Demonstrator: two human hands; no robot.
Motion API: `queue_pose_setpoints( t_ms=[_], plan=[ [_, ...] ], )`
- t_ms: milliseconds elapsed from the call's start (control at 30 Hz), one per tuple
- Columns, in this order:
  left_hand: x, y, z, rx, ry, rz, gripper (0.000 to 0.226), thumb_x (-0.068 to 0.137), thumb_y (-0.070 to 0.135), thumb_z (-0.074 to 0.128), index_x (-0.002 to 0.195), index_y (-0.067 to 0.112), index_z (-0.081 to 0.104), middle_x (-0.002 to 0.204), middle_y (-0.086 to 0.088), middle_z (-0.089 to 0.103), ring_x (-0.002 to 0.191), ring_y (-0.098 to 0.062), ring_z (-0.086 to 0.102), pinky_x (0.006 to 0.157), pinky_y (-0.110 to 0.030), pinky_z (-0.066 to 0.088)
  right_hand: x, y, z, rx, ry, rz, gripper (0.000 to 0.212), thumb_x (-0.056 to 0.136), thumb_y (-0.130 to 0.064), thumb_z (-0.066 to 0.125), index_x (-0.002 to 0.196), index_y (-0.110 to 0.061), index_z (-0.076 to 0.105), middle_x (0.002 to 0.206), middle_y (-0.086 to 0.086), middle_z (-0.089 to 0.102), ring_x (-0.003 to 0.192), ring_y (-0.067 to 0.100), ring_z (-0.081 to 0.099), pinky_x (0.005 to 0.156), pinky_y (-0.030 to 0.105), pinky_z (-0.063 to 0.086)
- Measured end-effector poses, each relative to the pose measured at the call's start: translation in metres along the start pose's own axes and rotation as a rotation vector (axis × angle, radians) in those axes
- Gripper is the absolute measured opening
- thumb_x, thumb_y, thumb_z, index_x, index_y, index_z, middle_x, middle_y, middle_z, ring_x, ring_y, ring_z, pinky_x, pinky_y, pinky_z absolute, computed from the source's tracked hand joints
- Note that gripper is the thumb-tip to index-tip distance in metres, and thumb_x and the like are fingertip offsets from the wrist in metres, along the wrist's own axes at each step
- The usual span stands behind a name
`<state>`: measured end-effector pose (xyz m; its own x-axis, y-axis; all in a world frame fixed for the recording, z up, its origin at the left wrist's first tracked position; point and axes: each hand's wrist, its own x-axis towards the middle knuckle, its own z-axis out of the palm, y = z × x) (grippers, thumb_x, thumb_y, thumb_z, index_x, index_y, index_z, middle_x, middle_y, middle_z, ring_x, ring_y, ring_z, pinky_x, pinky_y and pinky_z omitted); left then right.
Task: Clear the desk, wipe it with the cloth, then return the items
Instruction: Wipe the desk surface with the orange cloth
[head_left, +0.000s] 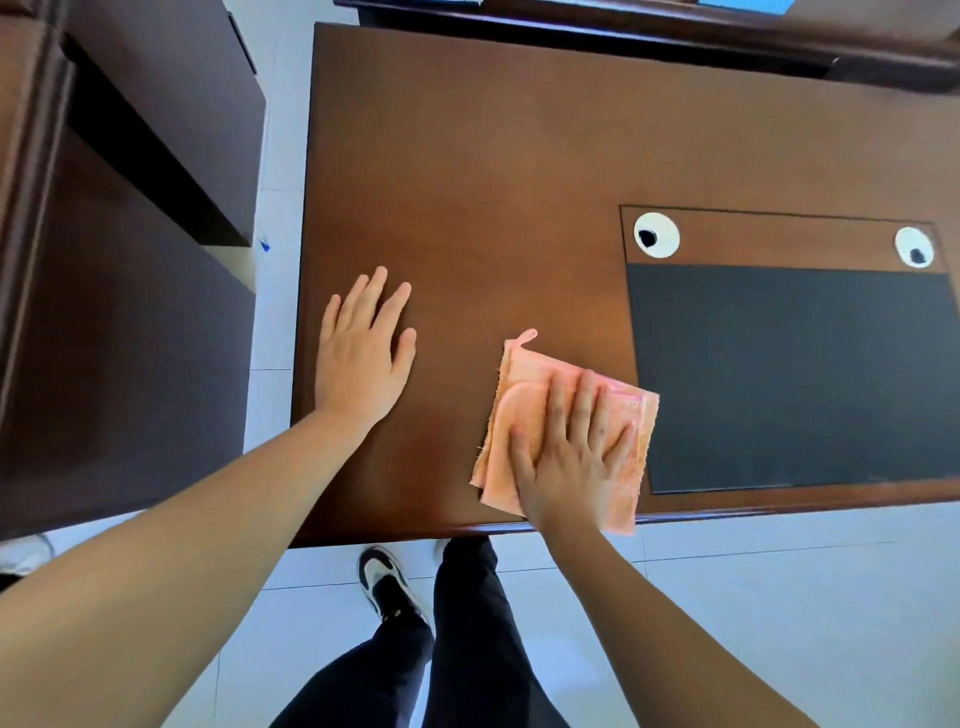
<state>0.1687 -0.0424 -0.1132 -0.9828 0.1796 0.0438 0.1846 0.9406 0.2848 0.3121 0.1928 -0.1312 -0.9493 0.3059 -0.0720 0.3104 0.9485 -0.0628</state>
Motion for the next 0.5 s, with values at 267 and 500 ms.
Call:
queue_pose_setpoints(
  t_ms=[267, 500],
  plan=[
    [0.037, -0.015, -0.007, -0.030, 0.131, -0.111, 0.040, 0.102, 0.045, 0.058, 0.134, 0.021, 0.063, 0.144, -0.006, 0.055, 0.133, -0.028, 0.051, 0.108, -0.045, 0.043, 0.053, -0.013, -0.004, 0.009, -0.020, -0.078, 0.080, 0.103, -0.069, 0.023, 0.170, -0.029, 0.001, 0.179, 0.003, -0.003, 0.165, 0.029, -0.002, 0.125, 0.070, 0.005],
    [0.101, -0.032, -0.009, -0.085, 0.062, -0.407, 0.081, 0.098, 0.066, 0.054, 0.161, 0.020, 0.032, 0.167, -0.014, 0.032, 0.152, -0.035, 0.036, 0.119, -0.054, 0.034, 0.127, -0.030, -0.006, 0.021, -0.027, -0.168, 0.080, 0.104, -0.071, 0.021, 0.170, -0.031, 0.000, 0.178, 0.000, -0.007, 0.165, 0.025, -0.006, 0.126, 0.069, 0.004]
  ],
)
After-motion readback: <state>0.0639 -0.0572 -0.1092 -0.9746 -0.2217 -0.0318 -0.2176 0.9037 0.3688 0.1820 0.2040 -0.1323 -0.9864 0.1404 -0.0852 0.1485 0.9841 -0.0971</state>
